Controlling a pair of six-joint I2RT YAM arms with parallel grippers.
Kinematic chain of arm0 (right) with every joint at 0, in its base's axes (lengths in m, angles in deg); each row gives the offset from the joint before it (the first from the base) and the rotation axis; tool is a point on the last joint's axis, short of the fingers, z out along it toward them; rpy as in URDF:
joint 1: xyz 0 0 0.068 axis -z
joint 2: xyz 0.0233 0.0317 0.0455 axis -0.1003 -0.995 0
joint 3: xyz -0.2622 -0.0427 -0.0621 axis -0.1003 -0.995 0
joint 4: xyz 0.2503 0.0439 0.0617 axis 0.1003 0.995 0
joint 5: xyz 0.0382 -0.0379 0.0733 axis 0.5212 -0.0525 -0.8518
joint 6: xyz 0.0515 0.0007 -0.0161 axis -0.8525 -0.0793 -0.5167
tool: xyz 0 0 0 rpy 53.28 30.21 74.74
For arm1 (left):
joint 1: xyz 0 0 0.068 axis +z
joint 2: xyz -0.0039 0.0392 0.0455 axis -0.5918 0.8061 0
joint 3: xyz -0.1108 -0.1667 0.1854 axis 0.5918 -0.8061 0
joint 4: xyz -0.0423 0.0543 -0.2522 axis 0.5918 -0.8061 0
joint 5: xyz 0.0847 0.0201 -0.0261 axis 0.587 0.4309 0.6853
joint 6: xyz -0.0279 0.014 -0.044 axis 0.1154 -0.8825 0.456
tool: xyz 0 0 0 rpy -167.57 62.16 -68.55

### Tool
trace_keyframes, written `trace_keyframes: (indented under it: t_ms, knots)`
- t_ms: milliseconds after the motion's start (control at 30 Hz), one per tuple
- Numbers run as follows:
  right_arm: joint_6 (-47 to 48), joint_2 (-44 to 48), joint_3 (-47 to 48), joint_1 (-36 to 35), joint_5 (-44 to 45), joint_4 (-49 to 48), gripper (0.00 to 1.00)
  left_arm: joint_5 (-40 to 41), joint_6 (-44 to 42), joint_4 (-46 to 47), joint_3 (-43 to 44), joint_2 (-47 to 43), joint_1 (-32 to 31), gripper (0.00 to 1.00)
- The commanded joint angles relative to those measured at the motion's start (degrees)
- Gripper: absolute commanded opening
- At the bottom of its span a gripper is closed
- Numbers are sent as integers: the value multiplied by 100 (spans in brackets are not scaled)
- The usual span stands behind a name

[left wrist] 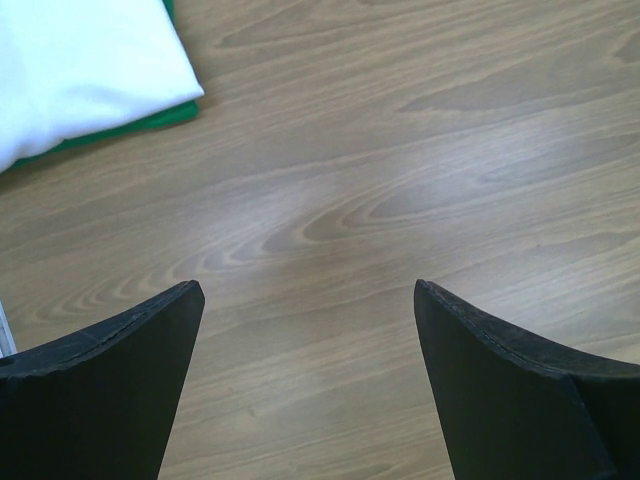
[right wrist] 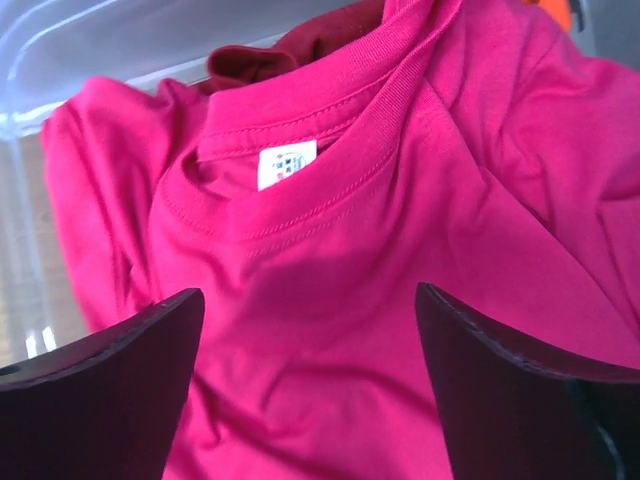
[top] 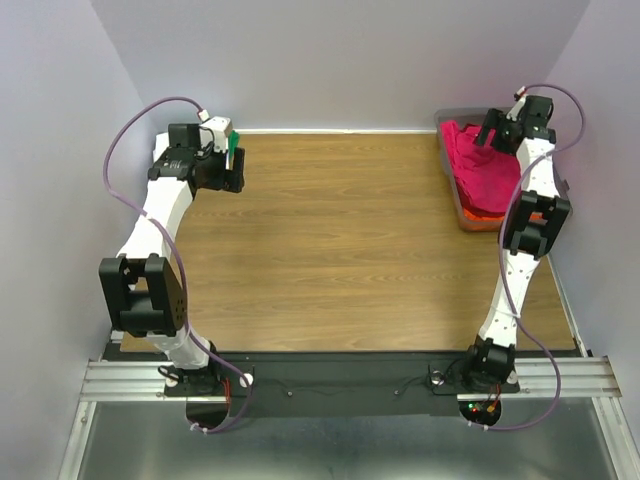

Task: Fold and stack the t-shirts
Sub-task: Grab the tshirt from the pile

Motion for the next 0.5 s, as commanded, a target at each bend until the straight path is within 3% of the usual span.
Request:
trace_keyframes:
  t_ms: [0,167,267,333,400,467]
  knots:
    - [-319,-69,143,-3,-104,-871,88,239,-130,-237,376,86,-12,99]
    - [-372,-218,90,-3,-113,-1205,72,318,-157,-255,385,227,-21,99]
    - [-363,-263,81,-3,-147,-1250,44,327,-166,-264,428,306,-12,99]
    - [-363,-210,37,-3,-191,-1250,34,327,-174,-273,498,376,-12,99]
    - [-346,-122,-68,-3,-209,-1276,28,300,-183,-325,630,473,-21,99]
    - [-363,-96,-95,-3,-105,-1303,30,230,-166,-413,753,543,-13,99]
